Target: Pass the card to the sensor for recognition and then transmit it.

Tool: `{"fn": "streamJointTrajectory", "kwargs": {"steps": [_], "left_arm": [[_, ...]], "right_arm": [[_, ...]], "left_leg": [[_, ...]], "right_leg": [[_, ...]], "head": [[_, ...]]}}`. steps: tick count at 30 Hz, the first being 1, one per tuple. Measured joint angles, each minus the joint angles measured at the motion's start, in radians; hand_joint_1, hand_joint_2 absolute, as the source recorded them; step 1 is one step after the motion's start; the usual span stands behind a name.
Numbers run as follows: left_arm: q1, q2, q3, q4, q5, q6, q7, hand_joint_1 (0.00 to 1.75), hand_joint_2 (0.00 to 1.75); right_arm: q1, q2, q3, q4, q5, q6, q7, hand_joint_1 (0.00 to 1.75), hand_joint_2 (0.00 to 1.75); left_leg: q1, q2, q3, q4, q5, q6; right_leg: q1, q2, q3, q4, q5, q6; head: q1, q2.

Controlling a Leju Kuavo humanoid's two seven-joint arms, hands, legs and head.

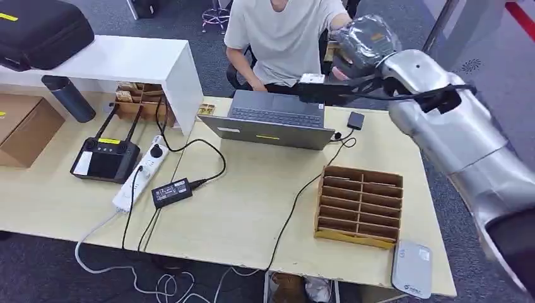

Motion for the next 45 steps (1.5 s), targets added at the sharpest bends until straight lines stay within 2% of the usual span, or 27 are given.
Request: {"fn": "streamJointTrajectory", "kwargs": {"steps": [4,9,10,19,37,45], "left_arm": [[-0.008,-0.001,0.000,0.000,-0.026,-0.026,0.000,0.00,1.75],[-0.012,-0.003,0.000,0.000,-0.043,-0.037,0.000,0.00,1.75],[-0.012,-0.003,0.000,0.000,-0.048,-0.039,0.000,0.00,1.75],[-0.019,-0.004,0.000,0.000,-0.072,-0.062,-0.001,0.00,1.75],[-0.019,-0.004,0.000,0.000,-0.072,-0.062,-0.001,0.00,1.75],[-0.016,-0.004,0.000,0.000,-0.072,-0.032,-0.003,0.00,1.75]], "right_arm": [[0.000,0.089,0.049,0.101,0.038,-0.040,0.009,1.75,1.75],[0.000,0.149,0.073,0.175,0.041,-0.049,0.009,1.75,1.75],[0.000,0.154,0.076,0.184,0.041,-0.050,0.008,0.00,1.75],[0.000,0.172,0.084,0.223,0.041,-0.050,-0.001,0.00,1.75],[0.000,0.179,0.085,0.240,0.041,-0.050,-0.001,0.00,1.75],[0.002,0.172,0.083,0.247,0.021,-0.069,-0.019,0.00,1.75]], "left_leg": [[0.000,-0.002,-0.001,0.000,0.000,0.000],[0.000,-0.005,-0.002,0.000,0.000,0.000],[0.000,-0.006,-0.002,0.000,0.000,0.000],[0.000,-0.006,-0.003,0.000,0.000,0.000],[0.000,-0.006,-0.003,0.000,0.000,0.000],[0.000,-0.006,-0.002,0.000,0.000,0.000]], "right_leg": [[0.000,-0.001,0.000,0.000,0.000,0.000],[0.000,-0.004,0.000,-0.001,0.000,0.000],[0.000,-0.005,0.000,-0.001,0.000,0.000],[0.000,-0.005,0.000,-0.002,0.000,0.000],[0.000,-0.005,0.000,-0.002,0.000,0.000],[0.000,-0.005,0.000,-0.002,0.000,0.000]], "head": [[0.000,0.000],[0.000,0.000],[0.000,0.000],[0.000,0.000],[0.000,0.000],[0.000,0.000]]}}
